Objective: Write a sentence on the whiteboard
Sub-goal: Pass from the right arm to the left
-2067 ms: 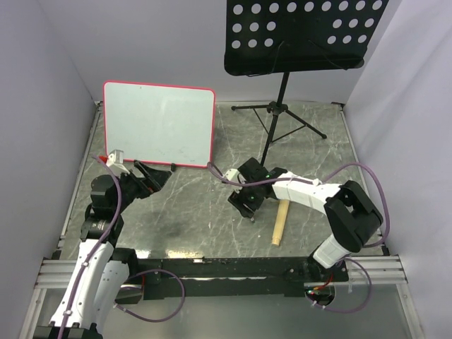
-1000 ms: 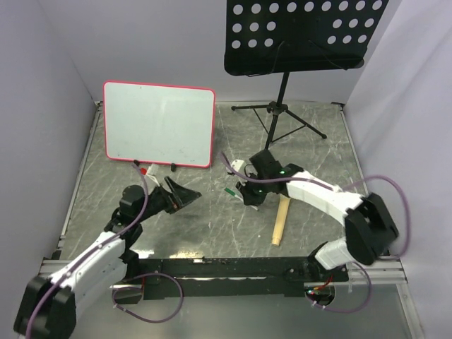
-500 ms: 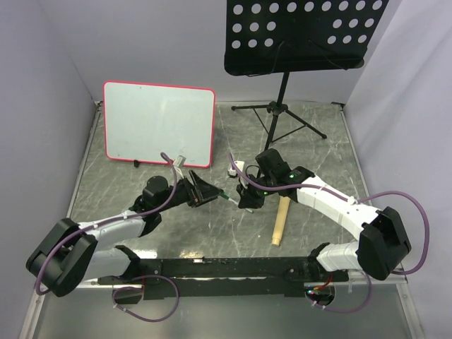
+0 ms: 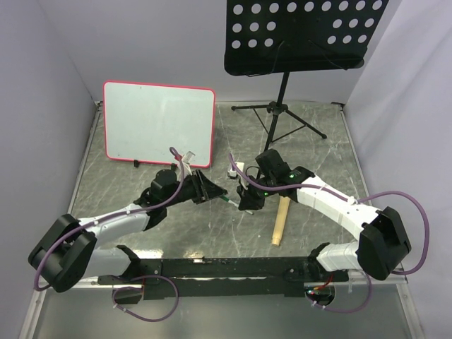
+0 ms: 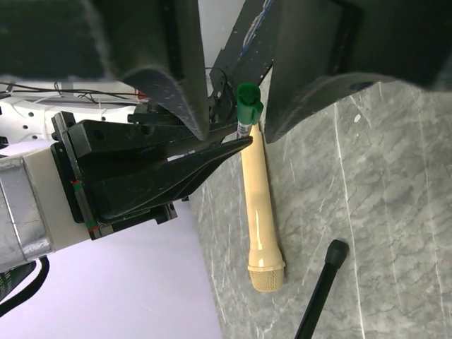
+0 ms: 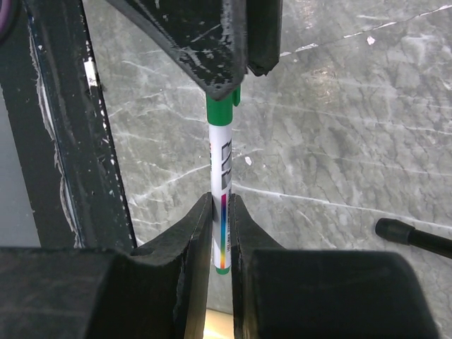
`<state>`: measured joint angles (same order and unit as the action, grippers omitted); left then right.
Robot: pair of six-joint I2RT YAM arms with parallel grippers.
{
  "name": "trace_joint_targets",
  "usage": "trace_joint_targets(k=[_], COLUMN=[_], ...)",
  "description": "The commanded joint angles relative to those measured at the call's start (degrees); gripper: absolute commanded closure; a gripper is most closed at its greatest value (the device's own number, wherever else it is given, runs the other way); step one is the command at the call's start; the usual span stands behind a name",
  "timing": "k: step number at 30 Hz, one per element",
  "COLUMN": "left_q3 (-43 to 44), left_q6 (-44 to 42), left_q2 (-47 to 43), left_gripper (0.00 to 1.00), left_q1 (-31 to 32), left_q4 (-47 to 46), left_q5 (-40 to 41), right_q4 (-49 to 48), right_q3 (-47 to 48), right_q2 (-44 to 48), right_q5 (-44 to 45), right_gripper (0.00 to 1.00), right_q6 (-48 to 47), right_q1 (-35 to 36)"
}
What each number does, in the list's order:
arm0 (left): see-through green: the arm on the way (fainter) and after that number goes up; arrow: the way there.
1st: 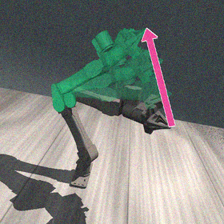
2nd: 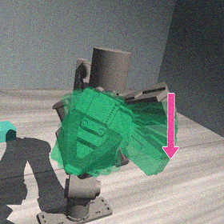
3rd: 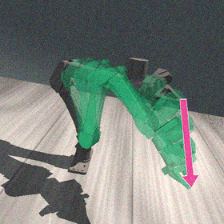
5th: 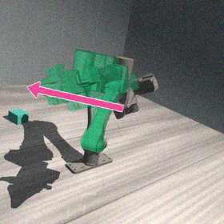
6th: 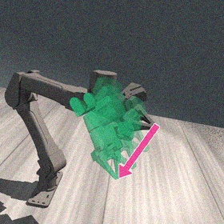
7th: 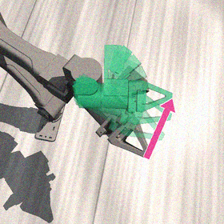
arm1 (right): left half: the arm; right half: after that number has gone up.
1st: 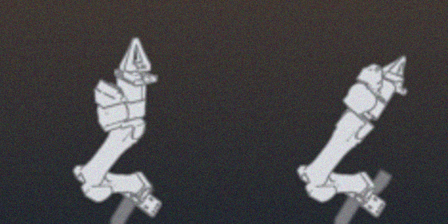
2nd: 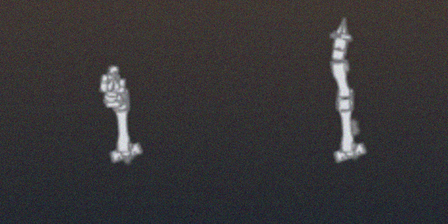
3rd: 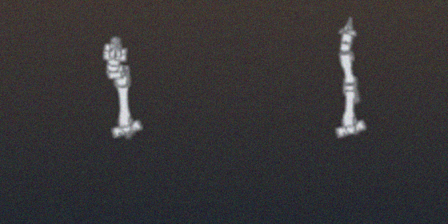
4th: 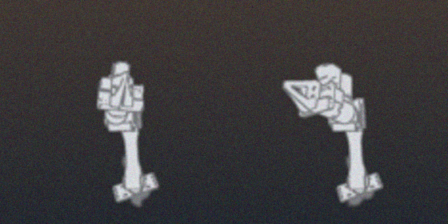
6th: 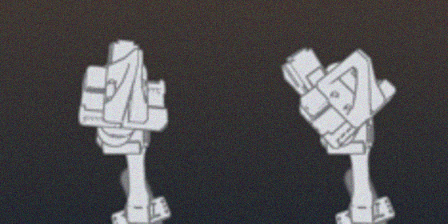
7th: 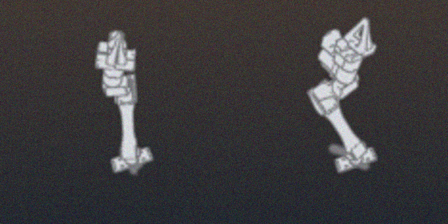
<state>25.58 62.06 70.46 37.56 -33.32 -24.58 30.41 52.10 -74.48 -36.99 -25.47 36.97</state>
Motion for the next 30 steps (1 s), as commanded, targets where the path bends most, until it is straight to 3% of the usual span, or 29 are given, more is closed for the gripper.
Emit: trace_joint_targets(k=[1, 17, 25, 28, 30], left_q3=[2.5, 3.4, 3.2, 2.7, 1.8], left_q6=[-3.2, -5.6, -4.4, -3.4, -2.1], left_q2=[1.0, 0.6, 1.3, 0.1, -1.5], left_gripper=[0.60, 0.63, 0.99, 0.99, 0.99], left_q1=[0.4, 0.7, 0.6, 0.7, 0.6], left_q4=[1.2, 3.1, 0.9, 0.5, -0.2], left_q5=[-0.4, -3.0, -5.3, -5.0, -4.0], right_q4=[-0.2, 0.5, 0.4, 0.4, 0.5], right_q3=[0.6, 0.9, 1.1, 1.2, 1.4], right_q2=[-0.1, -0.4, -0.9, -0.8, -0.7], right_q5=[-1.5, -2.3, -1.3, -1.2, -1.5], right_gripper=[0.96, 0.96, 0.96, 0.94, 0.85], right_q6=[-1.3, -1.8, -1.5, -1.3, -1.2], right_q1=[0.0, 0.1, 0.0, 0.1, 0.0])
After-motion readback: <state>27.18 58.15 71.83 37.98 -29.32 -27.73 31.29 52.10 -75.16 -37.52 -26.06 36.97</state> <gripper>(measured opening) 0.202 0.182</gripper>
